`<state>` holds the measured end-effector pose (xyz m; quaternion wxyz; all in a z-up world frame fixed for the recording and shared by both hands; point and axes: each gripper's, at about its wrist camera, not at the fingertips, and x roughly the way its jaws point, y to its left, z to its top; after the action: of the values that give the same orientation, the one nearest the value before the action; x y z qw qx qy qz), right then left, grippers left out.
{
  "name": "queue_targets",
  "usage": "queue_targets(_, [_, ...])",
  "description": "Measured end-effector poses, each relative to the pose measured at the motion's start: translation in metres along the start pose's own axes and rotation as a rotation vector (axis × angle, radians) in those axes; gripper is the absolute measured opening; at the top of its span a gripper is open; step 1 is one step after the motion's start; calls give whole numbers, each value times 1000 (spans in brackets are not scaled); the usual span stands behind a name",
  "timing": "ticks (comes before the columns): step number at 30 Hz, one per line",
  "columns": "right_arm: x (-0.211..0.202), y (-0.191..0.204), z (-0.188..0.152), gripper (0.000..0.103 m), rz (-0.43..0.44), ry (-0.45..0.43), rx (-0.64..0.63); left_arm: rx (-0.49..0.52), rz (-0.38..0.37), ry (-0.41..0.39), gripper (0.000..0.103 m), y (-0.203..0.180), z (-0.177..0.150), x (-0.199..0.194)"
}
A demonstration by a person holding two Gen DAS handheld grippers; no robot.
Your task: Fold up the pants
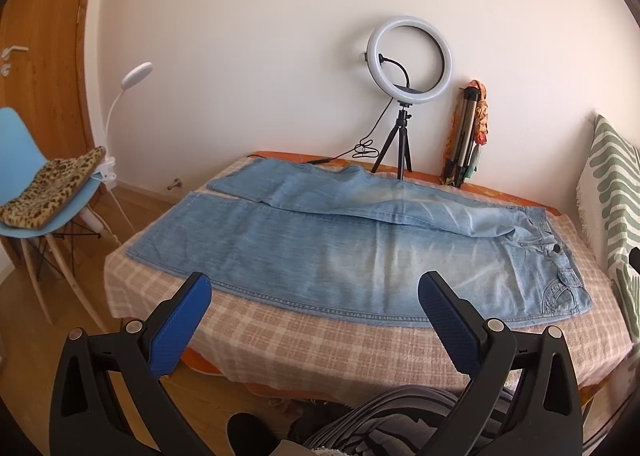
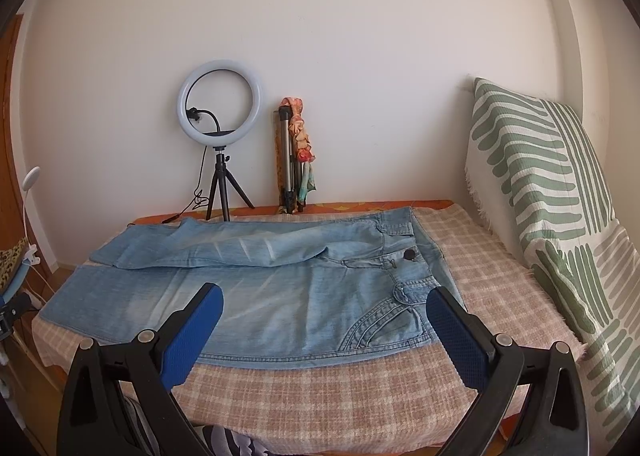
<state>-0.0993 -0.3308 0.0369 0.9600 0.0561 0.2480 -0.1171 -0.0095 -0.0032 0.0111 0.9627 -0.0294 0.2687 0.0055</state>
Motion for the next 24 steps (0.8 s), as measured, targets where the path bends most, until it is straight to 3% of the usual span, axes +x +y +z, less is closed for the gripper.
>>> queue_targets(24, [-1, -2, -1, 103, 5, 1, 6, -2, 0, 4, 103, 0, 1, 0])
